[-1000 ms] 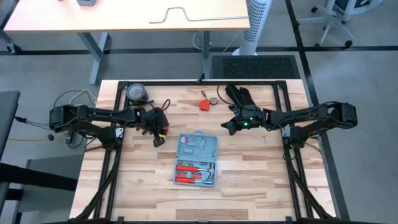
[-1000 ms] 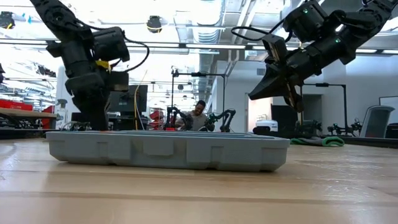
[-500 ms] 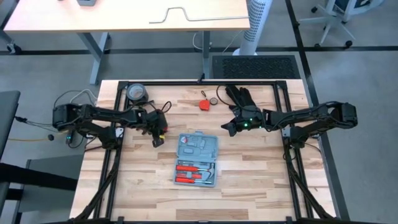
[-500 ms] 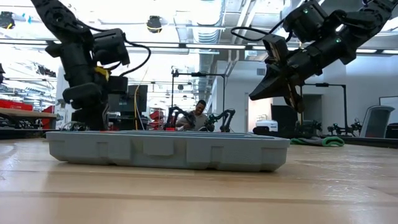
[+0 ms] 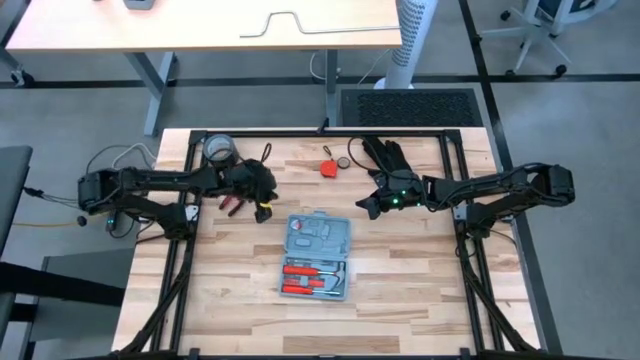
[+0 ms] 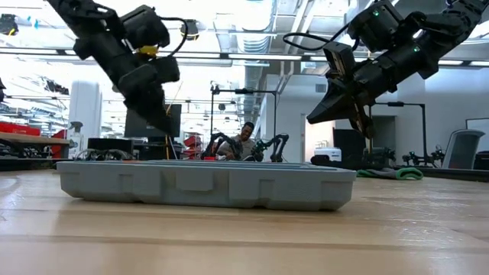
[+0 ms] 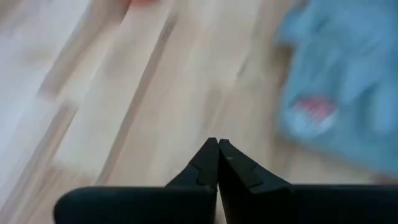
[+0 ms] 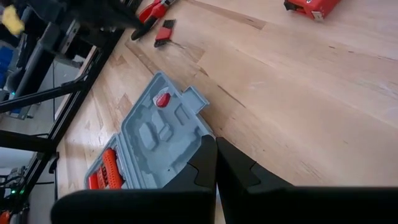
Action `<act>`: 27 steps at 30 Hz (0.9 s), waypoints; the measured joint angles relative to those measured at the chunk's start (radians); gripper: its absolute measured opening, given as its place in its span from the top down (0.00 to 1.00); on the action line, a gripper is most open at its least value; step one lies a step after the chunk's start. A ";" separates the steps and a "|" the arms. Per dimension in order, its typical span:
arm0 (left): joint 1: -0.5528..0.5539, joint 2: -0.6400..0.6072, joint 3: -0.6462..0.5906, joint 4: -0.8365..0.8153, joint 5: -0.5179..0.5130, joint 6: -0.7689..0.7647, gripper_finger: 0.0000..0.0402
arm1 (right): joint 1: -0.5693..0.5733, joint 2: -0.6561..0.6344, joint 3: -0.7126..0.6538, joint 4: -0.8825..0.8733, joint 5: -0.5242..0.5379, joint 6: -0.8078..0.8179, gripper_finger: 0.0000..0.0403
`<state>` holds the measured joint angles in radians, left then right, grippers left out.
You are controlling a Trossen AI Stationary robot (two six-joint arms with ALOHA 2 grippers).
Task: Prefit tool cases
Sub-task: Put the orange hex key set into the gray prefit tool case
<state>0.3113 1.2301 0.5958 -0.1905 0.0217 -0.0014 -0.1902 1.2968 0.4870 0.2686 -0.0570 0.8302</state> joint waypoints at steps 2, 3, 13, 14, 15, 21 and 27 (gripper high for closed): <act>0.038 0.008 0.001 -0.053 -0.004 0.054 1.00 | 0.000 0.000 0.000 -0.003 0.000 0.000 0.97; 0.058 0.015 0.000 -0.096 -0.003 0.078 1.00 | 0.000 0.000 0.000 -0.002 0.000 -0.001 0.97; 0.180 0.011 0.000 -0.314 0.097 0.359 1.00 | 0.016 0.000 0.000 -0.007 0.000 -0.016 0.97; 0.181 0.017 0.000 -0.323 0.099 0.364 1.00 | 0.016 0.000 0.000 -0.007 0.000 -0.016 0.97; 0.182 0.025 0.000 -0.330 0.082 0.352 1.00 | 0.016 0.000 0.000 -0.006 0.000 -0.016 0.97; 0.172 0.067 0.000 -0.357 0.089 0.209 1.00 | 0.016 0.000 0.000 -0.007 0.000 -0.013 0.97; 0.116 0.079 0.000 -0.306 0.220 0.027 1.00 | 0.019 0.000 0.000 -0.004 0.001 0.016 0.97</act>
<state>0.4269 1.3094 0.5953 -0.4967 0.2421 0.0253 -0.1707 1.2968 0.4870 0.2649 -0.0563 0.8457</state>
